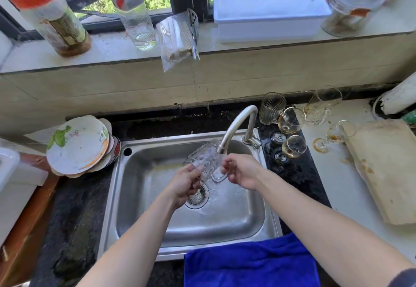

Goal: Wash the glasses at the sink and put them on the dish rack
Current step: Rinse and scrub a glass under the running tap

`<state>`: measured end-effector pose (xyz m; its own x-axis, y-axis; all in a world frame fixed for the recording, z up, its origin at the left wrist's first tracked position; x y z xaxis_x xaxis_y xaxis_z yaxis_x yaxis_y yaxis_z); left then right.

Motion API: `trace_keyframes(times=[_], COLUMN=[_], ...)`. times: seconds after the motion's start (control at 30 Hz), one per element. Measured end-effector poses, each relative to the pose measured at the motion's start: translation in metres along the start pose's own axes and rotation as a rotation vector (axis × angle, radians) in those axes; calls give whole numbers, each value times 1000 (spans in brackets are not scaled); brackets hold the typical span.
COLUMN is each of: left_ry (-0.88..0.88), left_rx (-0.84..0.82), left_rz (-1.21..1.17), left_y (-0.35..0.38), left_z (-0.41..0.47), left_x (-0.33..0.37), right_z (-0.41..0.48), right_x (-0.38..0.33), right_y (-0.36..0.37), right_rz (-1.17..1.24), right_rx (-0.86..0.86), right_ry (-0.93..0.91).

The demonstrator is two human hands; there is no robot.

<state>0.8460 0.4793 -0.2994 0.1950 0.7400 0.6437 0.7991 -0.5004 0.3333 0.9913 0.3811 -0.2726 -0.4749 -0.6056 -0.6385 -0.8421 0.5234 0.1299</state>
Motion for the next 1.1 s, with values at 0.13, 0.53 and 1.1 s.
trace_keyframes(times=[0.13,0.53,1.1], left_ry=[39,-216,-75], left_rx=[112,276,264], left_rz=[111,-466,-362], left_y=[-6,14,37], left_z=[3,23,25], left_x=[2,-27,-15], right_z=[0,-26,-7], right_x=[0,7,-5], right_y=[0,10,-17], right_rz=[157,-426,-580], right_rx=[-90,173,241], right_ry=[62,-412,-102])
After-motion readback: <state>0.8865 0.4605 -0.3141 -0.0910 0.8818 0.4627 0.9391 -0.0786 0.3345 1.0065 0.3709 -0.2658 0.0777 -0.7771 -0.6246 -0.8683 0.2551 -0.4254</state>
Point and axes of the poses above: each hand's wrist, its own z-axis towards the middle knuckle, its own y-axis out of the palm, x = y × z, the point moved 4 cm from there along z, towards the middle knuckle, and after that the axes turned 11 degrees about -z, right-handed, at the moved point
